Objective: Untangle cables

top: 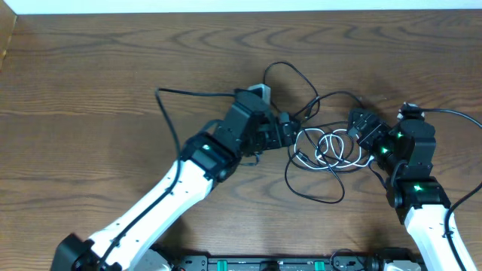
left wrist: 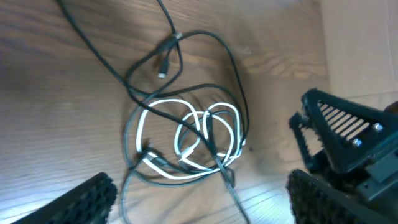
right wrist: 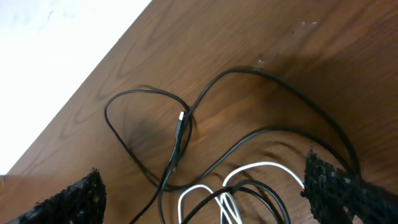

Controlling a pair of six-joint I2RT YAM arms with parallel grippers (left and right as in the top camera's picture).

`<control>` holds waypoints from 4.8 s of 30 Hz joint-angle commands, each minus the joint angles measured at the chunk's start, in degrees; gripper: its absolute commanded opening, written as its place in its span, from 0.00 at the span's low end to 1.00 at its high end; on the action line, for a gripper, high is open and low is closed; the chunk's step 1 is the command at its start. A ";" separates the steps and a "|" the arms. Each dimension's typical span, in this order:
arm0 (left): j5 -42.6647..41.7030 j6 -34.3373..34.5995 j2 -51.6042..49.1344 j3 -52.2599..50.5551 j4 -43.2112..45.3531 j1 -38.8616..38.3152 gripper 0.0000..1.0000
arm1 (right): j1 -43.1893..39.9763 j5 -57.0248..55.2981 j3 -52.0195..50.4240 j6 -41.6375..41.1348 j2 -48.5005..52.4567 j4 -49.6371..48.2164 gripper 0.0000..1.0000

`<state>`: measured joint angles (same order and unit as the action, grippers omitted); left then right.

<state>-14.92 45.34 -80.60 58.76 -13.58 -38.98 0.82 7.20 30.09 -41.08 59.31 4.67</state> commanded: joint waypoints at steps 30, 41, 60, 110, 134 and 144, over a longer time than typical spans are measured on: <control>2.58 22.84 -19.08 0.28 19.21 -7.06 0.25 | -0.20 -4.09 0.17 -0.68 -0.02 5.88 0.99; 2.51 12.96 -18.56 0.28 18.82 -4.44 0.08 | -0.17 8.15 0.17 -0.37 -0.04 7.06 0.99; -2.97 20.20 -6.62 0.31 25.59 2.73 0.08 | 10.14 29.14 -0.96 18.45 0.83 10.91 0.99; -15.96 16.13 26.38 0.48 38.16 18.18 0.08 | 14.23 7.96 -0.96 15.02 14.10 3.02 0.88; -4.13 13.86 26.49 0.46 45.09 24.98 0.08 | 15.85 43.71 -0.94 -43.71 13.46 -11.69 0.84; -7.13 16.46 28.41 0.46 45.24 24.98 0.08 | 22.23 26.01 -0.94 -61.66 13.46 -13.09 0.73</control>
<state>-19.84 60.45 -53.52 58.50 30.81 -14.28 21.19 39.94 29.12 -93.76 73.01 -7.35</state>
